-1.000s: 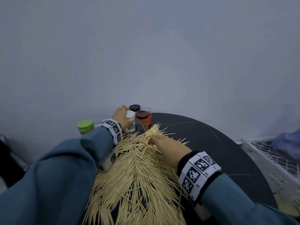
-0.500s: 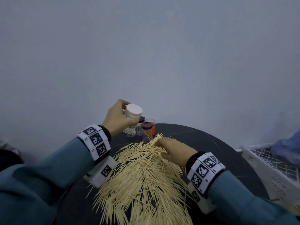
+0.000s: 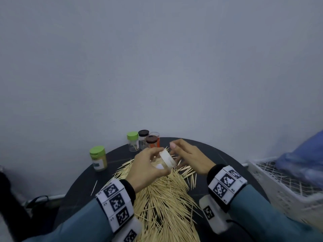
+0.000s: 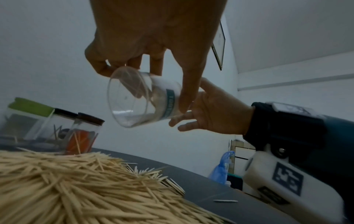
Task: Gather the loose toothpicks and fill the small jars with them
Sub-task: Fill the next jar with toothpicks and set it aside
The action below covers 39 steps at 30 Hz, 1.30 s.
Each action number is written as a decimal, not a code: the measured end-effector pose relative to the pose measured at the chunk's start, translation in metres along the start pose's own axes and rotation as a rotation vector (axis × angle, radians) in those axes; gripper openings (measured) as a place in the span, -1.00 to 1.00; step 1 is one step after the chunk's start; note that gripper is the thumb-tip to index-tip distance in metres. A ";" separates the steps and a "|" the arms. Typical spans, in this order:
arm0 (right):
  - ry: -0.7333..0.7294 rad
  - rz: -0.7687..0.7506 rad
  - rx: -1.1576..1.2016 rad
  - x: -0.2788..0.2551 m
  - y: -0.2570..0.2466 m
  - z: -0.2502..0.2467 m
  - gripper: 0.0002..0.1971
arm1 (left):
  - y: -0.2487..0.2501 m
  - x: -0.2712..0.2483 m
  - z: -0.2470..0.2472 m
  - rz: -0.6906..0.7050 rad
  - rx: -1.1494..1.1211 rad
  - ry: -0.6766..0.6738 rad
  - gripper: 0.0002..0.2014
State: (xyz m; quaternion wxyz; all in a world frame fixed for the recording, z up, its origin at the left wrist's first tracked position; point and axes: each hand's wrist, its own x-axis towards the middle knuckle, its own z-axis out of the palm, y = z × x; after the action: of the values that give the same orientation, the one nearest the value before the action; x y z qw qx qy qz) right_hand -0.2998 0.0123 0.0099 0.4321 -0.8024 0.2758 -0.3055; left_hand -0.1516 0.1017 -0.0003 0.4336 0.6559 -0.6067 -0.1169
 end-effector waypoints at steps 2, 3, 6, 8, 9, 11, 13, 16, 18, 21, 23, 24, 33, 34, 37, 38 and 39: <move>-0.023 -0.007 -0.064 -0.001 0.005 -0.001 -0.58 | -0.002 0.001 0.006 -0.018 -0.020 0.005 -0.38; -0.034 -0.003 -0.098 -0.001 0.007 -0.001 -0.58 | -0.003 0.001 0.008 -0.027 -0.034 0.005 -0.41; -0.051 -0.014 -0.140 0.001 0.012 -0.002 -0.62 | -0.006 0.003 0.012 -0.035 -0.058 0.002 -0.46; -0.044 -0.048 -0.169 0.002 0.013 -0.004 -0.67 | -0.007 0.004 0.013 -0.034 -0.064 0.000 -0.48; -0.037 -0.061 -0.178 0.003 0.012 -0.005 -0.69 | -0.007 0.004 0.013 -0.037 -0.067 -0.001 -0.51; -0.031 -0.081 -0.175 0.003 0.012 -0.007 -0.70 | -0.008 0.006 0.013 -0.037 -0.084 -0.005 -0.56; -0.027 -0.102 -0.183 0.004 0.011 -0.009 -0.69 | -0.008 0.009 0.013 -0.029 -0.115 -0.016 -0.58; -0.025 -0.127 -0.204 0.005 0.015 -0.011 -0.66 | -0.008 0.011 0.015 -0.018 -0.163 -0.028 -0.59; -0.041 -0.146 -0.203 0.004 0.015 -0.014 -0.65 | -0.010 0.013 0.017 -0.014 -0.177 -0.052 -0.64; -0.052 -0.168 -0.183 0.001 0.010 -0.024 -0.60 | -0.015 0.016 0.018 -0.055 -0.254 -0.090 -0.64; -0.019 -0.149 -0.184 0.000 0.009 -0.035 -0.58 | -0.019 0.018 0.017 -0.071 -0.252 -0.079 -0.55; 0.002 -0.129 -0.227 0.000 0.010 -0.041 -0.57 | -0.021 0.019 0.017 -0.072 -0.249 -0.075 -0.53; -0.342 0.429 -0.977 -0.020 0.055 -0.068 -0.48 | -0.024 0.022 0.010 -0.092 -0.302 -0.066 -0.55; -0.348 0.451 -0.990 -0.022 0.058 -0.070 -0.48 | -0.025 0.021 0.009 -0.095 -0.317 -0.069 -0.53; -0.327 0.494 -1.003 -0.026 0.065 -0.071 -0.47 | -0.025 0.022 0.008 -0.101 -0.343 -0.074 -0.47; -0.313 0.497 -0.993 -0.028 0.067 -0.070 -0.46 | -0.024 0.022 0.008 -0.103 -0.346 -0.078 -0.45; -0.291 0.489 -0.981 -0.028 0.067 -0.070 -0.45 | -0.024 0.022 0.008 -0.101 -0.346 -0.080 -0.44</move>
State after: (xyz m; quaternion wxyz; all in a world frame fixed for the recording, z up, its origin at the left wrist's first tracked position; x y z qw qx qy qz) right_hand -0.3808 -0.0366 -0.0240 0.1007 -0.8558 0.5009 0.0813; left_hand -0.1355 0.0759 -0.0135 0.5090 0.5960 -0.5607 -0.2671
